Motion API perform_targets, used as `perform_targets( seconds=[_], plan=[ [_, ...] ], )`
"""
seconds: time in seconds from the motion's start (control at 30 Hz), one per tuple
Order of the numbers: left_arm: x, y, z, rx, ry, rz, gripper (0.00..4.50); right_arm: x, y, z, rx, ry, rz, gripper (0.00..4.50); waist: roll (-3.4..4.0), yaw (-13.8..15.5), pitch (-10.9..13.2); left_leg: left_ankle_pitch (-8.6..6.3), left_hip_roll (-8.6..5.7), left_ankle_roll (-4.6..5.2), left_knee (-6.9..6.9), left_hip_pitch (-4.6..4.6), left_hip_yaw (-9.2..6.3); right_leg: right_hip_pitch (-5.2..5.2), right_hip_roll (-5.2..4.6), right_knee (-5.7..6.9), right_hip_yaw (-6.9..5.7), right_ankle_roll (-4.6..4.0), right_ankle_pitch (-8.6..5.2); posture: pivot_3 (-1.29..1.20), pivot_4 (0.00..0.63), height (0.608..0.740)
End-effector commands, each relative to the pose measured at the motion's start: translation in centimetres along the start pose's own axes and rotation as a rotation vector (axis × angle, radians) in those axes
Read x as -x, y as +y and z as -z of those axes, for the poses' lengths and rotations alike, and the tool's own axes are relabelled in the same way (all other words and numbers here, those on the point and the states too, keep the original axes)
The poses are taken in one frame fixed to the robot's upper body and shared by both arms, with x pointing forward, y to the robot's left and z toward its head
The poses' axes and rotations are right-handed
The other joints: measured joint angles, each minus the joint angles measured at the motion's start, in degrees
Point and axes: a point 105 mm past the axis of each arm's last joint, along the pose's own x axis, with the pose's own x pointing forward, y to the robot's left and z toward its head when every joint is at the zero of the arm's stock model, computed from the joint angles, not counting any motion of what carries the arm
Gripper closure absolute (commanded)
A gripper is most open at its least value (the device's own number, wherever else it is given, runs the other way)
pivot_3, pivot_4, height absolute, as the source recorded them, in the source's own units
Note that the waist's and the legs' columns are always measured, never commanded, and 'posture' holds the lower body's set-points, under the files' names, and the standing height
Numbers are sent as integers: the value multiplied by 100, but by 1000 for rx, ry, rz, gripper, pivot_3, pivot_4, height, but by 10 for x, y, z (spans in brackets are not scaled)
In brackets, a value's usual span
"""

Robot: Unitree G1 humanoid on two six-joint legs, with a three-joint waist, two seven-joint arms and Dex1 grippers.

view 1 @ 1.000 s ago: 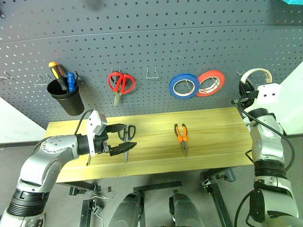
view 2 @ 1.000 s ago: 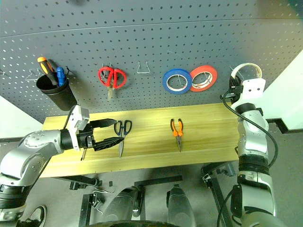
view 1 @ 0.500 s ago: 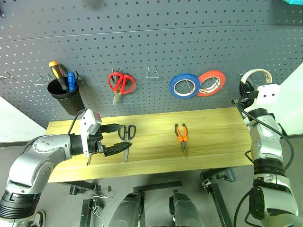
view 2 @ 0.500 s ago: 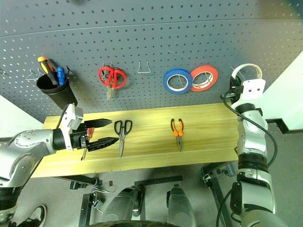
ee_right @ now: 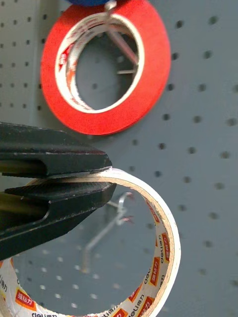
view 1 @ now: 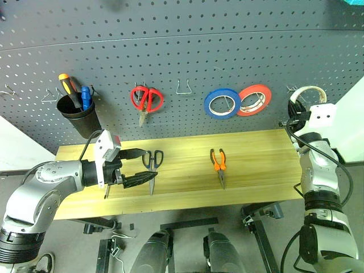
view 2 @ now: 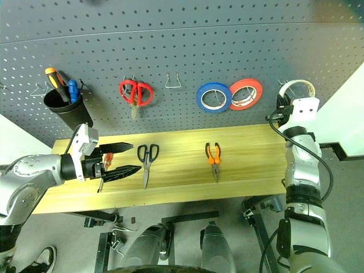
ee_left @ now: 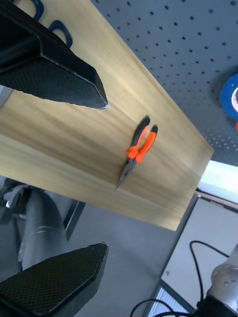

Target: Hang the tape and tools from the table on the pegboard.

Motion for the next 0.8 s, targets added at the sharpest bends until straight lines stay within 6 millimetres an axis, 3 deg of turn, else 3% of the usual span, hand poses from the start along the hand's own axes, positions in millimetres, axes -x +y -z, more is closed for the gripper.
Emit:
perform_targets(
  seconds=[0.03, 0.8],
  plan=[
    [4, -1, -20, -51, -70, -8, 0, -7, -7, -19, 8, -77, 16, 4490, -2, -13, 14, 0, 1, 0, 0, 0, 0, 0, 0, 0, 0, 0, 0, 141, 221, 740],
    [2, -12, -40, -141, -209, 9, 0, -27, -9, -8, -4, -26, 8, 4490, -25, 5, 109, -2, 0, 3, -6, -3, 1, 0, -1, -12, 0, 0, 0, 154, 227, 740]
  ],
)
